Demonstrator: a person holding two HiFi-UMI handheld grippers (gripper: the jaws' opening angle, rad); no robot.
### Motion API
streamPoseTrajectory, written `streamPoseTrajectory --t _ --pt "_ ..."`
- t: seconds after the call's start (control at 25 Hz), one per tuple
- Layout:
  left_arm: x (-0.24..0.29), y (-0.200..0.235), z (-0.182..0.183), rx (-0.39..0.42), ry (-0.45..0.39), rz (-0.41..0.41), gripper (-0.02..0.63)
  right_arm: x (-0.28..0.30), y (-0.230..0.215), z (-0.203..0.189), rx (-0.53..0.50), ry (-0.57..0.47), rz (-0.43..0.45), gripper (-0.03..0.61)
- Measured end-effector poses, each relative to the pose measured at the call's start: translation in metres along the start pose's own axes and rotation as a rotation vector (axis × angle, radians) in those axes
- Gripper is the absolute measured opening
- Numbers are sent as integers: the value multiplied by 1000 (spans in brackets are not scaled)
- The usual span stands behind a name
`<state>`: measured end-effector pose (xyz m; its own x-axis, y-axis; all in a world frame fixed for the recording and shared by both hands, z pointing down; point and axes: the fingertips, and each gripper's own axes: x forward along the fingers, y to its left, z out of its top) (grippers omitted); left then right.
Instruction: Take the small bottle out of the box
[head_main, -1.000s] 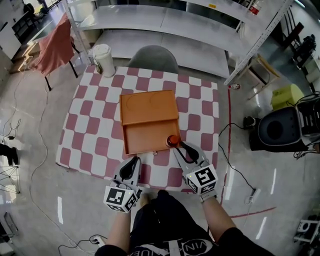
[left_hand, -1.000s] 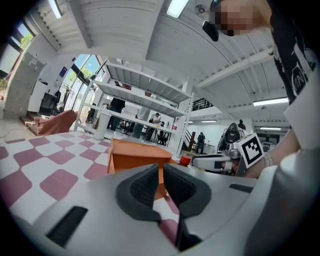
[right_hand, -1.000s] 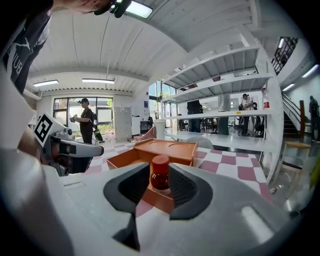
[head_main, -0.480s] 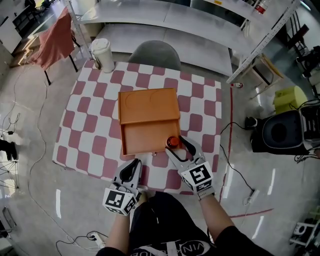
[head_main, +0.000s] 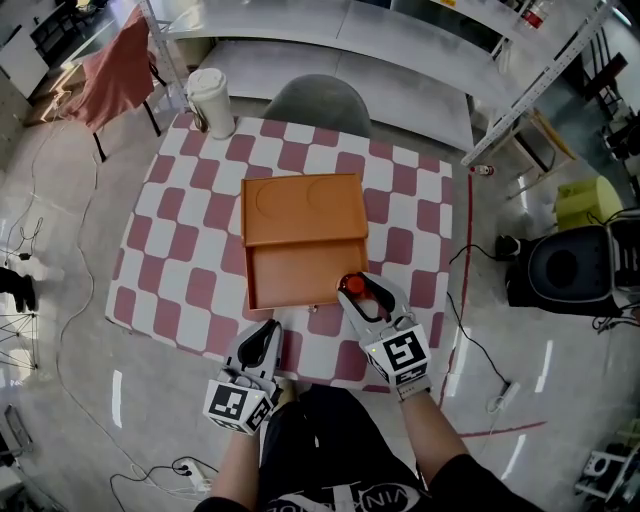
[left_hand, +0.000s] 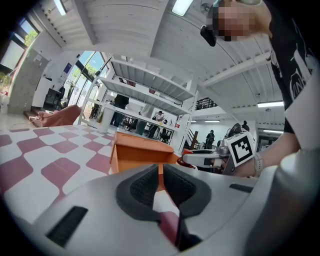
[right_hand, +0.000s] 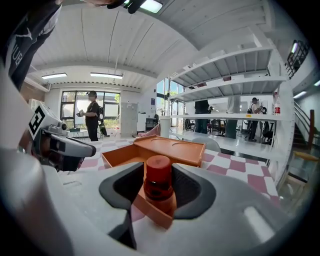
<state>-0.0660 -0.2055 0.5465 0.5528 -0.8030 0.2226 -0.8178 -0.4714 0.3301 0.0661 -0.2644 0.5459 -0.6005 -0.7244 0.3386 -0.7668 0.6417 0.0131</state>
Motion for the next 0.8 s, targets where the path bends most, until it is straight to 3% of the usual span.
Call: streamPoseTrajectory --t 0.8 --pt "-7 6 0 -20 -8 17 32 -2 0 0 -38 0 -22 149"
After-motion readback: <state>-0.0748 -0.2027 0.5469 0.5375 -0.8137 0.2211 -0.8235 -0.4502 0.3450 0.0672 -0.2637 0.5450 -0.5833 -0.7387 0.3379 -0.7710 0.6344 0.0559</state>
